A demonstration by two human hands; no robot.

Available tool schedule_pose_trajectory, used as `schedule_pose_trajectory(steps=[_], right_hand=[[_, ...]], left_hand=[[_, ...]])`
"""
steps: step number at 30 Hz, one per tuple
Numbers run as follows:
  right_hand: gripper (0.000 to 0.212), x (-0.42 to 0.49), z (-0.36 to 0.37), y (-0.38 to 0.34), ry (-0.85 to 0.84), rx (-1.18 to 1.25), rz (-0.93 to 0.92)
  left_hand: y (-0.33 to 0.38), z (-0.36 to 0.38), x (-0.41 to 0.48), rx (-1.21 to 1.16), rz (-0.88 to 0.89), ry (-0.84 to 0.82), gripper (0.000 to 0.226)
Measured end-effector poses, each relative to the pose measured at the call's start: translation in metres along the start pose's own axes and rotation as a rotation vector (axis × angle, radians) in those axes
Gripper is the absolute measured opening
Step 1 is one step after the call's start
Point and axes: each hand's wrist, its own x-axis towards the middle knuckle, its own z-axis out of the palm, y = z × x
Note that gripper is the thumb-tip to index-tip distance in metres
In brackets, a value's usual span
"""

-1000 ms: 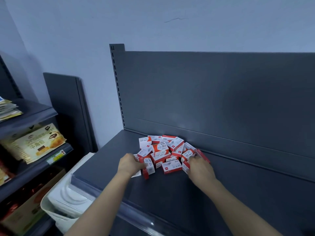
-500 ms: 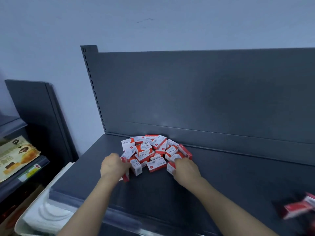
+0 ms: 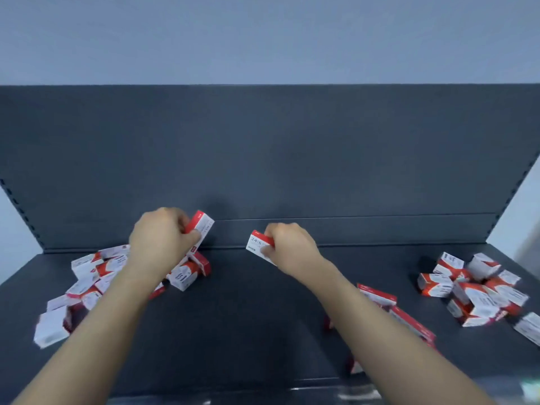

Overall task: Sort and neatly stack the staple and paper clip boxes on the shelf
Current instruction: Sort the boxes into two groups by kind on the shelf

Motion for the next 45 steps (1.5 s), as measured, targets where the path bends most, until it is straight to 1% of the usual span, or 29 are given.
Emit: schedule_pose_trajectory(steps=[3, 6, 11, 14, 17, 19, 23, 26, 27, 28, 30, 33, 36, 40, 45], right_hand=[[0.018, -0.013, -0.019, 0.063, 0.012, -0.024, 0.058], [0.018, -0.027, -0.031, 0.123, 0.004, -0.045, 0.113], [0.020, -0.044, -0.032, 0.192, -0.046, -0.100, 0.150], [0.025, -0.048, -0.026, 0.212, -0.086, -0.123, 0.152], [0.025, -0.047, -0.016, 0.222, -0.124, -0.143, 0.146], [0.023, -0.046, -0.008, 0.227, -0.147, -0.159, 0.140], [0.022, -0.042, 0.004, 0.233, -0.231, -0.192, 0.138], [0.026, -0.038, 0.002, 0.228, -0.292, -0.204, 0.124], [0.029, -0.037, -0.001, 0.224, -0.287, -0.207, 0.119], [0.031, -0.037, -0.003, 0.221, -0.271, -0.212, 0.108], [0.033, -0.037, -0.009, 0.210, -0.211, -0.217, 0.075], [0.035, -0.035, -0.018, 0.182, -0.129, -0.181, 0.003], [0.036, -0.031, -0.022, 0.144, -0.050, -0.116, -0.094], [0.050, -0.026, -0.022, 0.093, 0.040, -0.021, -0.192], [0.054, -0.013, -0.005, 0.031, 0.021, 0.021, -0.279]], left_hand=[[0.060, 0.038, -0.010, -0.036, 0.049, -0.092, 0.008], [0.113, 0.073, -0.024, -0.018, 0.105, -0.183, 0.010], [0.167, 0.120, -0.052, 0.069, 0.151, -0.305, 0.016], [0.182, 0.139, -0.062, 0.154, 0.151, -0.385, 0.013], [0.189, 0.148, -0.067, 0.199, 0.143, -0.443, 0.008], [0.192, 0.149, -0.070, 0.207, 0.132, -0.487, 0.005], [0.192, 0.149, -0.079, 0.213, 0.110, -0.611, 0.018], [0.187, 0.150, -0.082, 0.161, 0.092, -0.650, 0.010], [0.185, 0.149, -0.083, 0.134, 0.080, -0.648, 0.008], [0.183, 0.147, -0.084, 0.104, 0.070, -0.640, 0.013], [0.179, 0.141, -0.085, 0.067, 0.044, -0.601, 0.028], [0.169, 0.124, -0.085, 0.071, 0.000, -0.471, 0.036], [0.152, 0.102, -0.085, 0.099, -0.015, -0.330, 0.039], [0.114, 0.073, -0.083, 0.131, -0.023, -0.121, 0.036], [0.050, 0.039, -0.077, 0.120, -0.095, -0.017, 0.039]])
